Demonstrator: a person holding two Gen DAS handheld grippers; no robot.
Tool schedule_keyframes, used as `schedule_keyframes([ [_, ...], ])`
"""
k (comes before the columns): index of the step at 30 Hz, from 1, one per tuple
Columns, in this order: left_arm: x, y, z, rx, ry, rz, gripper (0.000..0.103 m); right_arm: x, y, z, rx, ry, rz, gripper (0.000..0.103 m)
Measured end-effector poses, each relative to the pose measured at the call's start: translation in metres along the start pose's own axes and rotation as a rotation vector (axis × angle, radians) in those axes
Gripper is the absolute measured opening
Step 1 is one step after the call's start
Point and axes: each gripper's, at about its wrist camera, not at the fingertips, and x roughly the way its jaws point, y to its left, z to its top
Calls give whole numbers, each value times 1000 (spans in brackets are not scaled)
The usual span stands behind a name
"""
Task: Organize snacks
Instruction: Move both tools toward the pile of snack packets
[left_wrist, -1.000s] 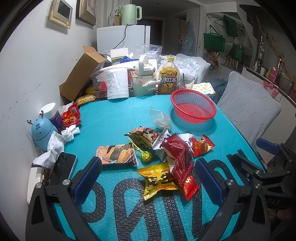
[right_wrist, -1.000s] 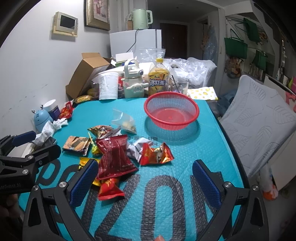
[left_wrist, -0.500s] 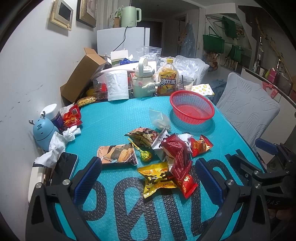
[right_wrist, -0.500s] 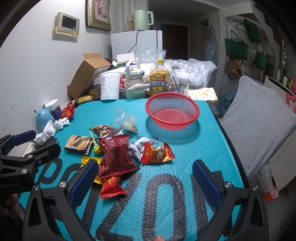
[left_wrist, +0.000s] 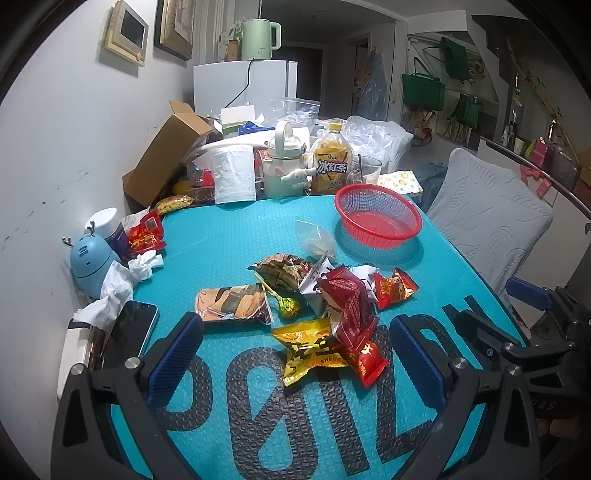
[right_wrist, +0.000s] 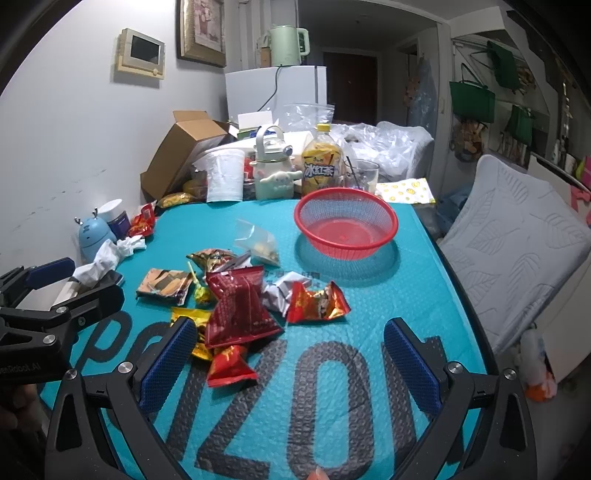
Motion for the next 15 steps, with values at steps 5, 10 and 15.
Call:
schedule_keyframes([
  [5, 1, 0, -7, 9, 29, 10, 102, 0, 2, -7, 3, 13, 11, 103],
  [10, 6, 4, -19, -7, 80, -5, 102, 5, 3, -19, 19, 45, 45, 103],
  [15, 13, 9, -33, -13, 57, -19, 102, 19, 3, -33, 38, 98, 85, 103],
])
